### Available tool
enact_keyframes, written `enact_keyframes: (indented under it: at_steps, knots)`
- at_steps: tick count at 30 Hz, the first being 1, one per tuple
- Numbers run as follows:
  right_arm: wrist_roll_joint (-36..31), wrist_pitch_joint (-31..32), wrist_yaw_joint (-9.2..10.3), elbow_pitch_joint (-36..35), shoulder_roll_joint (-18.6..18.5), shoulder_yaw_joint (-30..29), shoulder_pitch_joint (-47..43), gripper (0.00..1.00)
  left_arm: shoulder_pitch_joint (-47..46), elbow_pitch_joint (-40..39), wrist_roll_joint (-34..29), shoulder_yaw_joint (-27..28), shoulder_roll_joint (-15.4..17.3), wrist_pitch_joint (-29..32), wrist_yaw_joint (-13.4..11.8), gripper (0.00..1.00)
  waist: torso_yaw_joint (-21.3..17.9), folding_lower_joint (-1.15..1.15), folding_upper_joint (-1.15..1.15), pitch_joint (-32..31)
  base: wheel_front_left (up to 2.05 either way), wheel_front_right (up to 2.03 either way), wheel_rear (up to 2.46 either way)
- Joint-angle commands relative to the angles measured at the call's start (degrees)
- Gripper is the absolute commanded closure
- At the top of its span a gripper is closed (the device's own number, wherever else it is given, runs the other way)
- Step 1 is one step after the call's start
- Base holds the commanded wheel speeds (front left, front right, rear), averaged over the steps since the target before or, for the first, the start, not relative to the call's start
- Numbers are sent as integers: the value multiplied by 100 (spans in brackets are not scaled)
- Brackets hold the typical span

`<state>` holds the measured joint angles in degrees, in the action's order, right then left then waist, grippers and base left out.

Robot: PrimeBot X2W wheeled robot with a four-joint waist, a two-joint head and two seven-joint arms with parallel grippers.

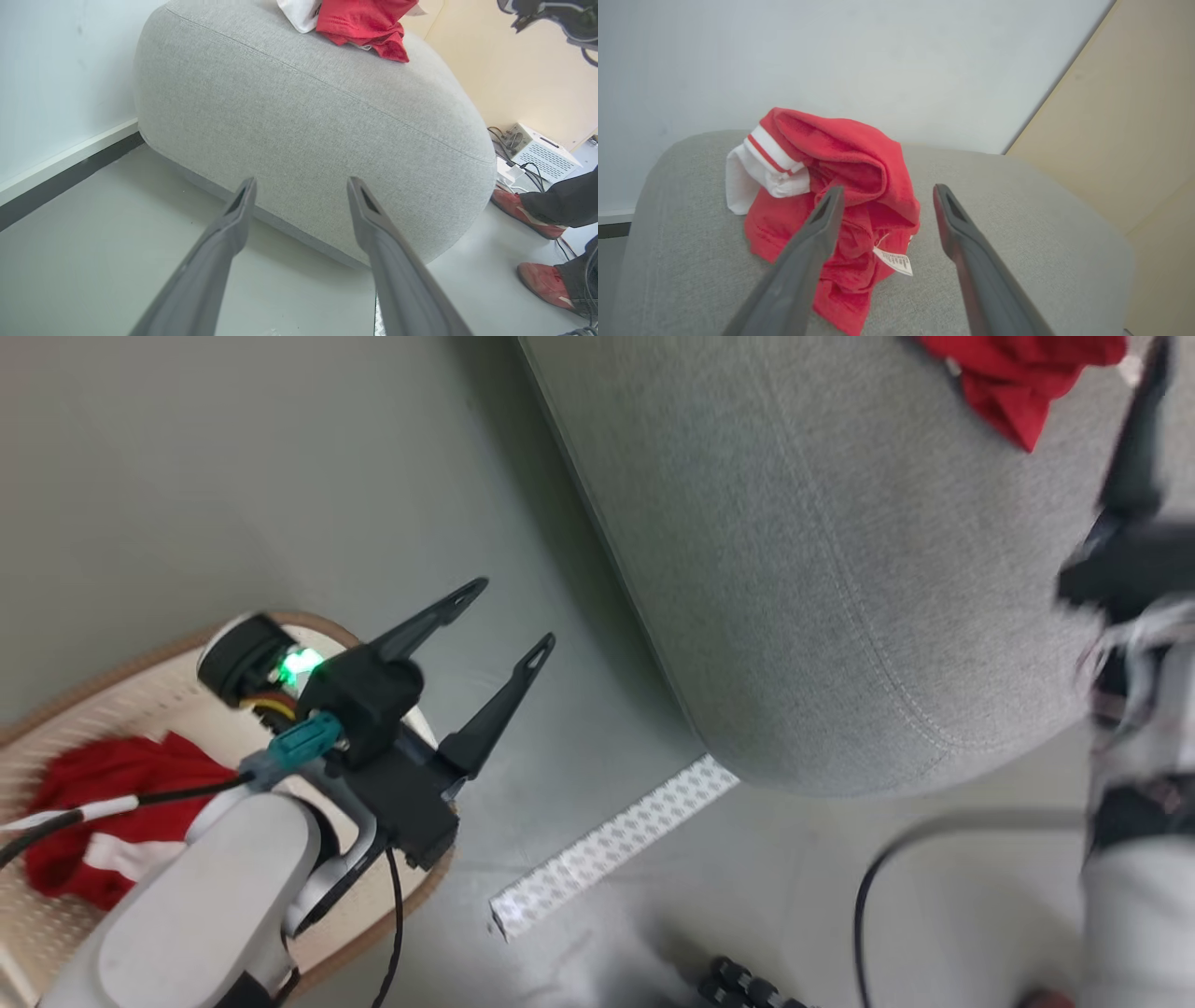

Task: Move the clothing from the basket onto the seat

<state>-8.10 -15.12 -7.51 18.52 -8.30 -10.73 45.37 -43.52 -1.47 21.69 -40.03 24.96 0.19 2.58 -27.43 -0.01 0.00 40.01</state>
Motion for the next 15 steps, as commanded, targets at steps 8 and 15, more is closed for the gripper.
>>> enact_keyframes:
  at_steps: [8, 15]
  knots:
    - [692, 0, 4, -274, -51, 1074, -1148, 0, 659, 671, 326, 322, -228, -850, -390, 0, 662, 1, 0, -1332, 0, 0, 0]
    - [1159, 0, 4, -16, -263, 2017, -1640, 0, 1343, 1236, 670, 646, -387, -1372, -682, 0, 1220, 1, 0, -2125, 0, 0, 0]
